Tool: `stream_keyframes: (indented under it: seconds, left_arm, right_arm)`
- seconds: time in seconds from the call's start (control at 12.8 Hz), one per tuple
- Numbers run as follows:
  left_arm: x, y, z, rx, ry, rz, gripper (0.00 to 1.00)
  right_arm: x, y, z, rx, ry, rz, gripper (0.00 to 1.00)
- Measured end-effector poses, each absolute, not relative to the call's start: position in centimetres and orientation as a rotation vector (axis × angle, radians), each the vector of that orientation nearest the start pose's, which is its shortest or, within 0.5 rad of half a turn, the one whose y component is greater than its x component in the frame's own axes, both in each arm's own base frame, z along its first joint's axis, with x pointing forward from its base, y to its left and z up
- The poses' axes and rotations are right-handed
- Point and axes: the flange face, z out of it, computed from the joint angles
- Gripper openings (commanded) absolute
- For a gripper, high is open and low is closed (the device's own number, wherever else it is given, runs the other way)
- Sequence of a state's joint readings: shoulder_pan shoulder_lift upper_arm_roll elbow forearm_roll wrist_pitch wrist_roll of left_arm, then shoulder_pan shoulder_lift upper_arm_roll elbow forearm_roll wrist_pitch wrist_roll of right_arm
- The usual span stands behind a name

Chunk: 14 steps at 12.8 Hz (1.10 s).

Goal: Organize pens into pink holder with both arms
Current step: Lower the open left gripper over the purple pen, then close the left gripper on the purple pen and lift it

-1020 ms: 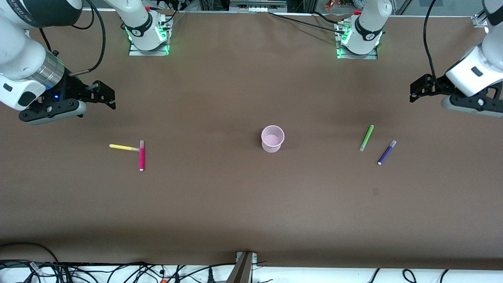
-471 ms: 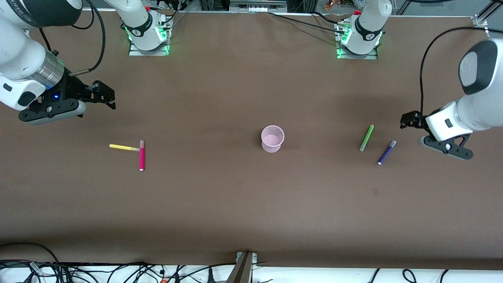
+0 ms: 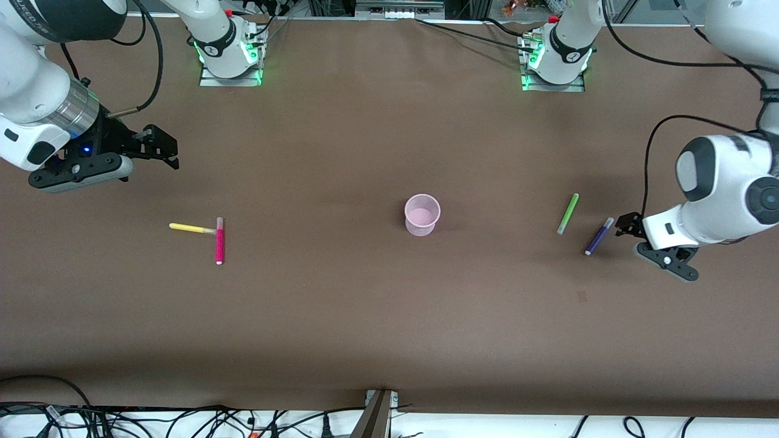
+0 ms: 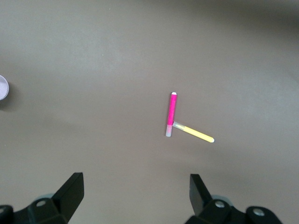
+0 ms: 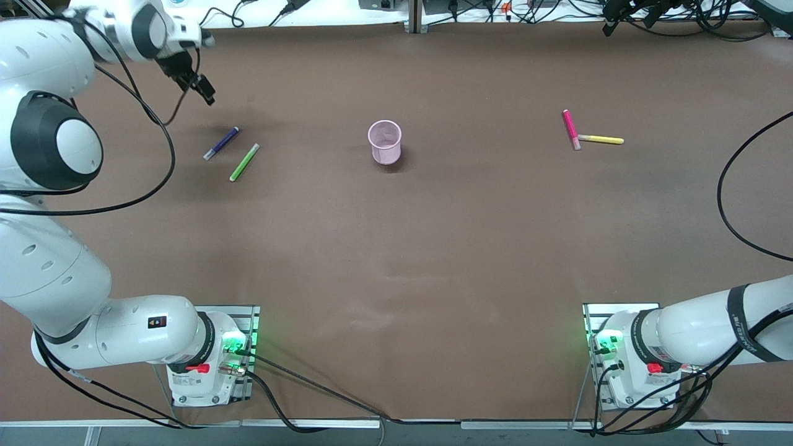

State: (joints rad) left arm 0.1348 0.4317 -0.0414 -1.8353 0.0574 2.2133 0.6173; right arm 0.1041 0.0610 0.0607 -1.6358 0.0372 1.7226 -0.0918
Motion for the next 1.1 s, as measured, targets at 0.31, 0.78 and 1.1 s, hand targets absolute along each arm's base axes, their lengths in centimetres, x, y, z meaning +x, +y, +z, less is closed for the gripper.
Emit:
stream_keyframes:
  seconds: [0.31,0.78,1.1]
  left_arm:
    - [60.3,5.6,22.4,-2.952,0.979,-0.052,1.00]
    - [59.0,4.9,17.0,-2.911,1.061,-0.135,0.57]
    - [59.1,4.5,16.8,-2.902,1.087,-0.144,0.18]
  right_arm:
    - [57.5,9.8,57.2,-3.075,-0.388,-0.038,1.00]
    - [57.5,9.8,57.2,-3.075,-0.388,-0.038,1.00]
    - [57.5,9.8,57.2,-3.075,-0.388,-0.038,1.00]
